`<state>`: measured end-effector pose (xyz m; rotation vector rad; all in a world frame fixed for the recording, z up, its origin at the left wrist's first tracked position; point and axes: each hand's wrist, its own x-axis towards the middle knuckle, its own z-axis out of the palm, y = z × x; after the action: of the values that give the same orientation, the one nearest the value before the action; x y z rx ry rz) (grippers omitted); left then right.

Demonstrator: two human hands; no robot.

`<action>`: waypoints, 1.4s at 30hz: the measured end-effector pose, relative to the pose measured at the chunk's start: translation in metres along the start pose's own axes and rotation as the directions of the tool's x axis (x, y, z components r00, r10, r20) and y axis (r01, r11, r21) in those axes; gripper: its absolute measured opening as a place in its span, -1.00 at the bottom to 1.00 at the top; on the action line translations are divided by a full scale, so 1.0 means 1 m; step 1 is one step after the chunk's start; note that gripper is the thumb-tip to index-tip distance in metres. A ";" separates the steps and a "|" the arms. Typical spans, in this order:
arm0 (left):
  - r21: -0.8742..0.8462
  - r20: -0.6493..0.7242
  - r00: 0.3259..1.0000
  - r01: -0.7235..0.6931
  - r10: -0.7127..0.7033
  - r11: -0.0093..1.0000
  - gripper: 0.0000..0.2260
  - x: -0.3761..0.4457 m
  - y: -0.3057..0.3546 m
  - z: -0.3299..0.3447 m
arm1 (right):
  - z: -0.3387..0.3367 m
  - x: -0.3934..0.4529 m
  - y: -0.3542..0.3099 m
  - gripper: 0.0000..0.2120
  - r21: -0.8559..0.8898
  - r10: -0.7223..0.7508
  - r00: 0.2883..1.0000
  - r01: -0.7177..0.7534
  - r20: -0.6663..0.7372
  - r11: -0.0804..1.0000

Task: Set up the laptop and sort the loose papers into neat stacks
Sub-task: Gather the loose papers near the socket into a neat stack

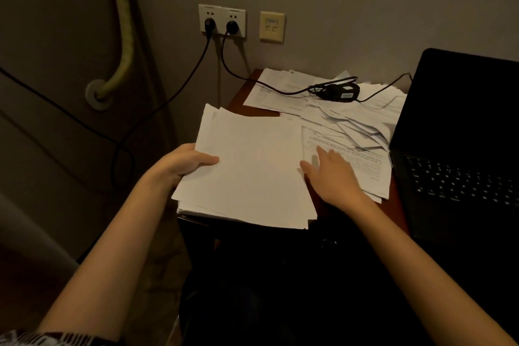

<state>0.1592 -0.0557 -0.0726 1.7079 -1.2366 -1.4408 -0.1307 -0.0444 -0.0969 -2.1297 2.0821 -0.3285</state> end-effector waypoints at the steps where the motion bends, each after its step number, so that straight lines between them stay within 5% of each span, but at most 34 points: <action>1: 0.008 -0.004 1.000 -0.013 0.013 1.000 -0.83 0.000 0.000 0.000 | 0.002 -0.001 0.009 -0.35 -0.076 0.003 0.999 0.000 0.035 0.997; 8: -0.171 -0.095 0.994 -0.071 0.056 0.983 -0.89 -0.001 -0.013 -0.010 | -0.010 -0.044 0.015 -0.22 -0.021 -0.141 0.990 0.141 0.020 0.990; 13: -0.127 -0.120 0.991 -0.074 0.059 0.989 -0.93 -0.009 -0.022 -0.010 | -0.008 -0.077 0.013 -0.07 -0.085 -0.242 0.965 0.251 0.104 0.964; 19: -0.153 -0.121 0.986 -0.135 0.117 0.979 -0.85 -0.033 -0.026 0.005 | 0.015 -0.091 0.014 -0.49 -0.130 -0.274 0.945 0.253 -0.180 0.959; 26: -0.189 -0.089 0.991 -0.115 0.100 0.975 -0.85 -0.059 -0.055 -0.008 | -0.015 -0.083 0.002 -0.67 -0.192 -0.172 0.974 0.142 -0.147 0.971; 29: -0.210 -0.072 0.991 -0.126 0.113 0.969 -0.86 -0.070 -0.061 -0.011 | -0.044 -0.065 -0.010 -0.80 -0.067 -0.059 0.968 0.044 -0.244 0.997; 32: -0.195 -0.059 0.988 -0.155 0.146 0.968 -0.78 -0.075 -0.057 -0.010 | -0.080 -0.059 -0.026 -0.77 -0.006 -0.025 0.870 0.025 -0.493 1.000; 36: -0.136 -0.068 0.992 -0.116 0.108 0.984 -0.76 -0.078 -0.046 -0.001 | -0.100 -0.081 -0.057 -0.81 -0.138 -0.299 0.513 0.329 -0.805 0.934; 38: -0.206 -0.074 0.997 -0.051 0.037 0.977 -0.80 -0.079 -0.045 0.006 | -0.079 -0.097 -0.072 -0.76 -0.215 -0.447 0.482 0.462 -0.753 0.860; 42: -0.582 0.036 0.999 -0.006 0.033 0.813 -0.55 -0.074 -0.046 0.015 | -0.008 -0.124 -0.089 -0.73 -0.164 -0.652 0.661 0.645 -0.372 0.746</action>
<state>0.1585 0.0319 -0.0848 1.2371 -0.7101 -1.6368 -0.0488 0.0822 -0.0738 -2.9717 1.3488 -0.9091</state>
